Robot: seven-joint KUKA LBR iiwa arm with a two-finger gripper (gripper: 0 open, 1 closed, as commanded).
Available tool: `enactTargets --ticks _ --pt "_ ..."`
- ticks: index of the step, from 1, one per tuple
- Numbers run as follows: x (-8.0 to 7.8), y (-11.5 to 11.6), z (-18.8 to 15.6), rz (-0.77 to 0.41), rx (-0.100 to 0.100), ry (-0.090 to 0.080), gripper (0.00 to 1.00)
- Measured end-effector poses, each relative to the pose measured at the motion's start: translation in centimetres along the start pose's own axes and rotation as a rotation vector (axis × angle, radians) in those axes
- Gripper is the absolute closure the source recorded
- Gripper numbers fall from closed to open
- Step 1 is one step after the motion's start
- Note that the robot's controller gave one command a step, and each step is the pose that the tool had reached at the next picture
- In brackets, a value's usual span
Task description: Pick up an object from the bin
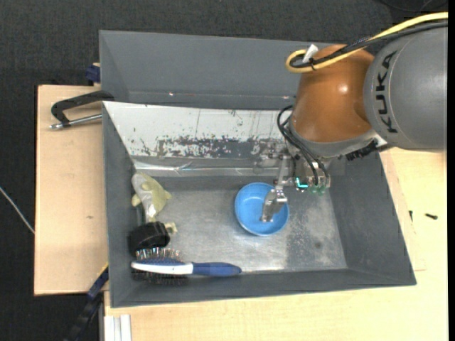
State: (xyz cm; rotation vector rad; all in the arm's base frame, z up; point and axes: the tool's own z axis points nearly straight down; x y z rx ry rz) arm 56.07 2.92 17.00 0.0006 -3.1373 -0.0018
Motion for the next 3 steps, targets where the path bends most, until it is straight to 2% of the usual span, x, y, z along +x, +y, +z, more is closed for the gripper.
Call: enactTargets --ticks 1,3 --pt "-2.10 -0.80 9.72 -0.184 0.001 -0.011 0.00" --pt "-2.30 -0.65 9.47 -0.182 0.000 -0.009 0.00"
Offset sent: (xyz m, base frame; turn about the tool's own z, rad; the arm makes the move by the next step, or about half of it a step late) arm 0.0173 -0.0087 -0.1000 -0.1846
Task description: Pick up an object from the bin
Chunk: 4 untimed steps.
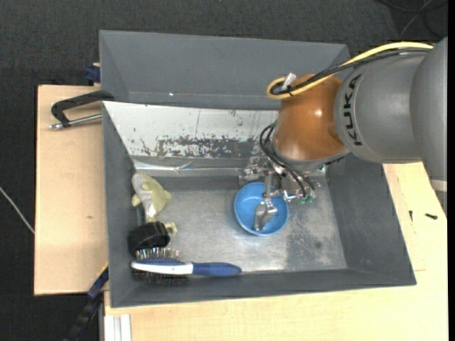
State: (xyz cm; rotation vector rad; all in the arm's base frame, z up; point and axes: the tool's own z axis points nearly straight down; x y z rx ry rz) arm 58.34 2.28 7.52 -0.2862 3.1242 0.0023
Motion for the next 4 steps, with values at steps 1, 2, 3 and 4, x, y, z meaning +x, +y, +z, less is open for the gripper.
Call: enactTargets --ticks 1,2,3,4 --pt "-0.1 0.1 -0.1 0.001 0.000 -0.002 0.00" --pt "-0.3 0.1 -0.2 0.001 0.000 -0.002 0.00" --pt "-0.4 0.0 -0.4 0.001 0.002 -0.005 1.00" --pt "-0.8 0.1 -7.2 0.002 0.002 -0.009 1.00"
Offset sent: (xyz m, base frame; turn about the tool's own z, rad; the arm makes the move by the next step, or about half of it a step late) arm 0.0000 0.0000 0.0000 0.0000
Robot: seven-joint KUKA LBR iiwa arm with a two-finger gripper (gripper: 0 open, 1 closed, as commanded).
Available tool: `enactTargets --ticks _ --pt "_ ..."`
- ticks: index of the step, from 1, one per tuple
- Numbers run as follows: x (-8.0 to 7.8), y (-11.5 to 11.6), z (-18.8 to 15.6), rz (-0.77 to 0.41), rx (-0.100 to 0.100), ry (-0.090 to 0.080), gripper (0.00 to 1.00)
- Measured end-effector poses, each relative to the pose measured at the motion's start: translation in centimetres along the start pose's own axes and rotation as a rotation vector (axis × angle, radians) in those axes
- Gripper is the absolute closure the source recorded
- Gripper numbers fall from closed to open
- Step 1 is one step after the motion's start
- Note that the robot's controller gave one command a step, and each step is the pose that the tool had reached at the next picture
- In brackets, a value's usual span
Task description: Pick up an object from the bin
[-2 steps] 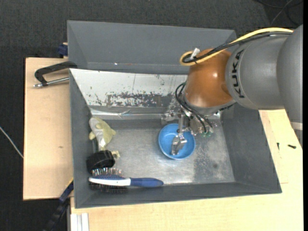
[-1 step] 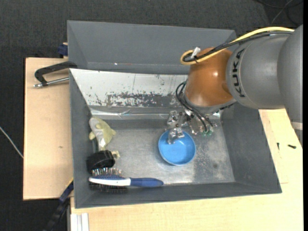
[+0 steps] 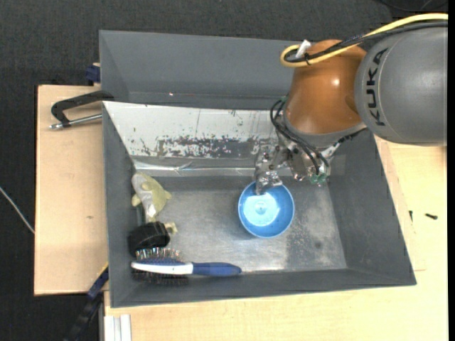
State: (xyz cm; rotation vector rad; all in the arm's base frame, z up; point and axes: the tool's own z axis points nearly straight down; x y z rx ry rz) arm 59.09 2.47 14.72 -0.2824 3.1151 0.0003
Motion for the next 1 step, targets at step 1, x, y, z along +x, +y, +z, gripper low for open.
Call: enactTargets --ticks 1 --pt "-0.30 0.04 -3.84 0.001 0.000 0.002 1.00"
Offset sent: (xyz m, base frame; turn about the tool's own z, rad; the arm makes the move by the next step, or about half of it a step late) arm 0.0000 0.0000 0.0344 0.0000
